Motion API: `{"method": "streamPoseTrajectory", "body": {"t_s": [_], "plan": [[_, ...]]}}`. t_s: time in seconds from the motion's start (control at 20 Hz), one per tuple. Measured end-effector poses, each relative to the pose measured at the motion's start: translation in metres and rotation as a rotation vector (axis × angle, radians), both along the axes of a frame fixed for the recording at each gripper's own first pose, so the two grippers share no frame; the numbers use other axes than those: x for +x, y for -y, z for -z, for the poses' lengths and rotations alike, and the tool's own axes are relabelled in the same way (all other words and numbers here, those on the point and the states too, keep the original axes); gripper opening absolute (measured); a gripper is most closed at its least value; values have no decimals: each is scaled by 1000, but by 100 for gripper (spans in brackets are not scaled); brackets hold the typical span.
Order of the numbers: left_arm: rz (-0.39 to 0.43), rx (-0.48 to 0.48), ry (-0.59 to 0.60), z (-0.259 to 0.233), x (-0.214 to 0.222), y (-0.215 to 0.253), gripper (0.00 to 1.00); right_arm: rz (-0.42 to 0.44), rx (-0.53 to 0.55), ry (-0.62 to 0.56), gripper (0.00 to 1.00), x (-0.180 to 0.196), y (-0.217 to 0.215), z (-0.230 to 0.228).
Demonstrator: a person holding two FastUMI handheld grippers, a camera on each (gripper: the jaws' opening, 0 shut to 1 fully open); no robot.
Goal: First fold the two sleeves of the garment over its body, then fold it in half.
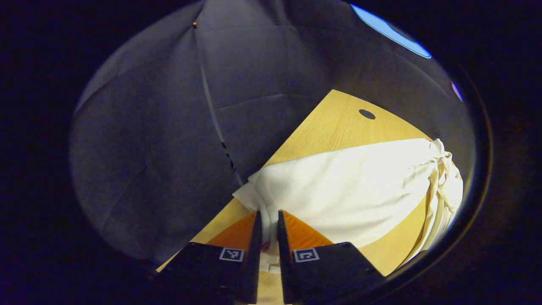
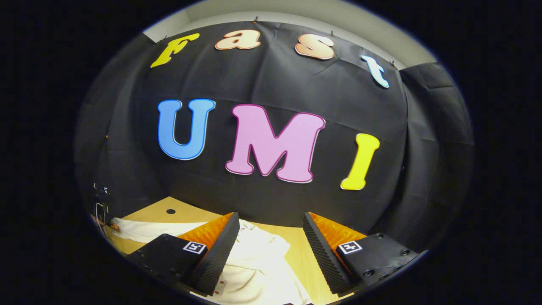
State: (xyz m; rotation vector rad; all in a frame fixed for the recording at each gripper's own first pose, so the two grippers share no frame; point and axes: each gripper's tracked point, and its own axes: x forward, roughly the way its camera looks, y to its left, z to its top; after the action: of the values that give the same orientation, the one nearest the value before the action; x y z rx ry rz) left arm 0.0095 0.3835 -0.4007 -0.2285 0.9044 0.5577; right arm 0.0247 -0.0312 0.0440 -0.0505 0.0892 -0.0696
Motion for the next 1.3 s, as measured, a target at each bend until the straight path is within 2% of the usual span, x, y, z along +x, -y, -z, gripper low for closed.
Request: {"method": "streamPoseTrajectory", "body": {"t_s": [0.05,0.25,0.45,0.55,0.65,0.7,0.75,0.85,1.1,1.3], "plan": [[17,8,-13,-2,0,0,10,20,-4,-2,96,-5,8,1],[105,24,-1,-21,19,14,6,88,-8,-6,97,-19,37,3],[273,99,98,-87,71,57,6,140,-15,-6,97,-23,65,2],[351,98,169,-121,101,98,3,161,-7,-17,97,-29,77,6],[426,85,244,-158,132,146,6,176,1,-32,97,-36,87,13],[459,73,274,-173,146,170,2,182,-3,-43,97,-39,92,16],[491,56,300,-186,159,195,6,187,-8,-52,97,-42,97,20],[550,23,345,-205,182,246,6,197,-11,-63,97,-43,107,24],[681,-78,419,-236,215,368,6,200,21,-78,96,-43,128,37],[786,-153,411,-232,225,464,6,193,82,-102,96,-36,142,60]]}}
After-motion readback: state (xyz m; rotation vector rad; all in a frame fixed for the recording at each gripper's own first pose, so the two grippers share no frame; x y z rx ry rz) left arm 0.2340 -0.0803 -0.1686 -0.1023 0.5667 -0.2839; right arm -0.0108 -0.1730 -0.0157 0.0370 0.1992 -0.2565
